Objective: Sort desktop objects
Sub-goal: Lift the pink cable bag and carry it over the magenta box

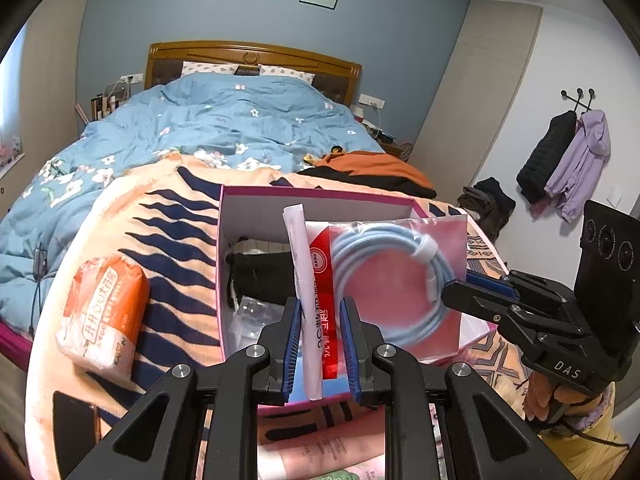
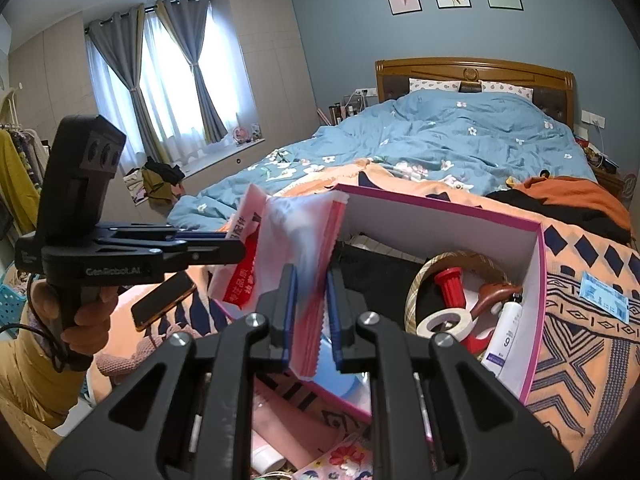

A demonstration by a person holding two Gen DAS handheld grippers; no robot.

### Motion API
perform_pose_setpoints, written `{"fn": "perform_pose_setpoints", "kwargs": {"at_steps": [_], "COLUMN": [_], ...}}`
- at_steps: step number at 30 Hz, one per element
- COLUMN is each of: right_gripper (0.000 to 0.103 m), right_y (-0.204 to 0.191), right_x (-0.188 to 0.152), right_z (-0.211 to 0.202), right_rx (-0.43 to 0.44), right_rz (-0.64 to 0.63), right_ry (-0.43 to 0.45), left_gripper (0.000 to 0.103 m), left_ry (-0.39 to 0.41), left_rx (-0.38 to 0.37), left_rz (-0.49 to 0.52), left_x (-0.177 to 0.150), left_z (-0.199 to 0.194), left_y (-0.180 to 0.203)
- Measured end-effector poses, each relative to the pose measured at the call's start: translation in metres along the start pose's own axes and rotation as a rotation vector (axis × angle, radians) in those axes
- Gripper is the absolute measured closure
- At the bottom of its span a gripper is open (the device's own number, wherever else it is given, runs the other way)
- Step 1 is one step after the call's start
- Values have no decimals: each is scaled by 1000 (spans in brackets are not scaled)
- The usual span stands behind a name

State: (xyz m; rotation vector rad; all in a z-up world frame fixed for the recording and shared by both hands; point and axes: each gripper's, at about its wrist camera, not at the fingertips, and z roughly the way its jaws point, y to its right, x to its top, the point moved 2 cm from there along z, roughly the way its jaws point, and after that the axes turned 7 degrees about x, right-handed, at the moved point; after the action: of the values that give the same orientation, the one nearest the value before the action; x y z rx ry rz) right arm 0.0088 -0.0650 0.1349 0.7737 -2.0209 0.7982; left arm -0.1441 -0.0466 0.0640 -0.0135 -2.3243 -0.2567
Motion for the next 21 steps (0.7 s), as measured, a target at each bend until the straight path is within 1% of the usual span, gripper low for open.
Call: {"fn": "perform_pose_setpoints", "kwargs": {"at_steps": [9,21], "right_gripper": [87,87], "right_y": [7,13], "right_x": [8,16], "right_z": [9,18], "right_rx": [10,8], "right_rz": [9,4], "right_ry": [-10,-26], "left_gripper": [84,84], "left_ry": [-13,-20], "left_rx": [20,23], "left_rz": [6,4], "left_x": [10,21], "left_z": [10,22], "left_y": [-3,-6]}}
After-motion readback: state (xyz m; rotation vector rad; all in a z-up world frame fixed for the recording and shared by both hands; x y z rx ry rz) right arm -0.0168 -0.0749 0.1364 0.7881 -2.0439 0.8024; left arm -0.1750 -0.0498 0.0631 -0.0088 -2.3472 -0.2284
